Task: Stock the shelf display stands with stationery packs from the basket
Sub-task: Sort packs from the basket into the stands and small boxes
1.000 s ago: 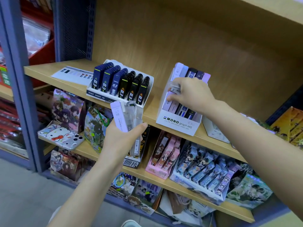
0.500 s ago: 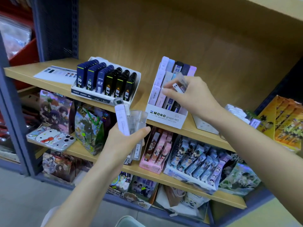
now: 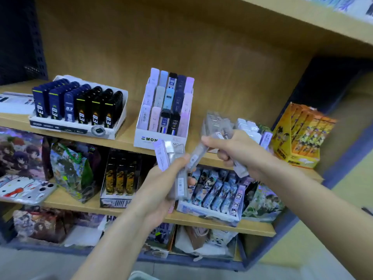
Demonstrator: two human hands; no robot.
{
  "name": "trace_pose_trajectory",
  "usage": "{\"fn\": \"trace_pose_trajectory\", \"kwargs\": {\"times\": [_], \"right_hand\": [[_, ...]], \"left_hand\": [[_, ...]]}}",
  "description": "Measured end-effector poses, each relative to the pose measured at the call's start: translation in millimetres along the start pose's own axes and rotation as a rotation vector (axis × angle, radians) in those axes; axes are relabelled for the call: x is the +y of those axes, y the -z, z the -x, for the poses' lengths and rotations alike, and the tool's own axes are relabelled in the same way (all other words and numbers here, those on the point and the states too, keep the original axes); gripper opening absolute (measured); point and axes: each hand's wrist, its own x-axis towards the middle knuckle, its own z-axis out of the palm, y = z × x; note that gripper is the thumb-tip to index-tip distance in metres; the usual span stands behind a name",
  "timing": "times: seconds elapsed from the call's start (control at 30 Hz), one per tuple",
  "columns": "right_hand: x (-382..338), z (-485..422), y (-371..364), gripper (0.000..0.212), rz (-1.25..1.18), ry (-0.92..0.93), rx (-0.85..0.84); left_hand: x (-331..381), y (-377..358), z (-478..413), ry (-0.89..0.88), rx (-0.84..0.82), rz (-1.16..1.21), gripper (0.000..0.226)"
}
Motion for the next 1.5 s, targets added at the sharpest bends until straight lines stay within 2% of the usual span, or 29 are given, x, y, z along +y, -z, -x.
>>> {"fn": "trace_pose_trajectory", "kwargs": {"times": [0.1,0.17,0.23,0.3,0.43,0.63,0.77,0.83,0.93,1.0,1.07,1.17,1.27,1.4,1.5], "right_hand": [[7.9,-4.6,26.4,0.026,-0.075,0.011,0.13],[10.8,-10.3,45.3,0.021,-0.055,0.07,0.267],[14.6,-21.3,63.6,0.012,0.065,0.192,0.434],[20.2,-35.3,77.0,0.013,0.233,0.312,0.565],[36.3,-60.1,86.3,0.015,0.518,0.385,0.625],[30.3,-78.3,87.3,0.013,0.608,0.434,0.535],[31.8,-85.8,81.5,0.016,0.779,0.318,0.346],[31.9,-88.5,79.0,0.019,0.857,0.282,0.337],[30.3,-88.2,77.2,0.024,0.924,0.279,0.408],[26.5,-77.5,72.0,0.021,0.862,0.336,0.483],[20.0,-58.5,61.3,0.018,0.656,0.368,0.451],[17.8,-28.3,37.6,0.028,0.379,0.202,0.127],[25.1,-16.2,20.6,0.031,0.37,0.058,-0.101],[23.5,-13.6,26.0,0.019,0.288,-0.01,-0.159],[20.1,-11.9,40.9,0.024,0.273,-0.034,-0.094]], "left_hand": [[-4.1,-7.1,-6.1,0.018,0.035,0.004,0.027],[-6.0,-10.6,-8.4,0.027,0.046,-0.023,0.023],[-7.9,-13.4,-10.8,0.033,0.043,-0.04,0.017],[-8.8,-15.4,-12.3,0.039,0.021,-0.066,0.016],[-10.2,-18.2,-16.6,0.046,0.001,-0.09,0.019],[-14.0,-16.0,-24.5,0.043,-0.009,-0.189,0.013],[-15.5,-15.1,-26.0,0.046,-0.046,-0.238,0.01],[-16.4,-14.8,-26.6,0.043,-0.054,-0.238,0.008],[-18.3,-12.6,-27.2,0.045,-0.069,-0.273,0.011],[-19.2,-11.2,-27.8,0.049,-0.073,-0.294,0.014],[-19.3,-10.8,-28.0,0.052,-0.073,-0.305,0.012],[-18.5,-12.5,-27.0,0.051,-0.095,-0.355,0.013],[-18.9,-17.8,-25.4,0.041,-0.106,-0.381,0.012],[-19.8,-23.7,-18.8,0.071,-0.12,-0.33,0.01],[-18.8,-24.8,-19.4,0.086,-0.097,-0.282,0.012]]}}
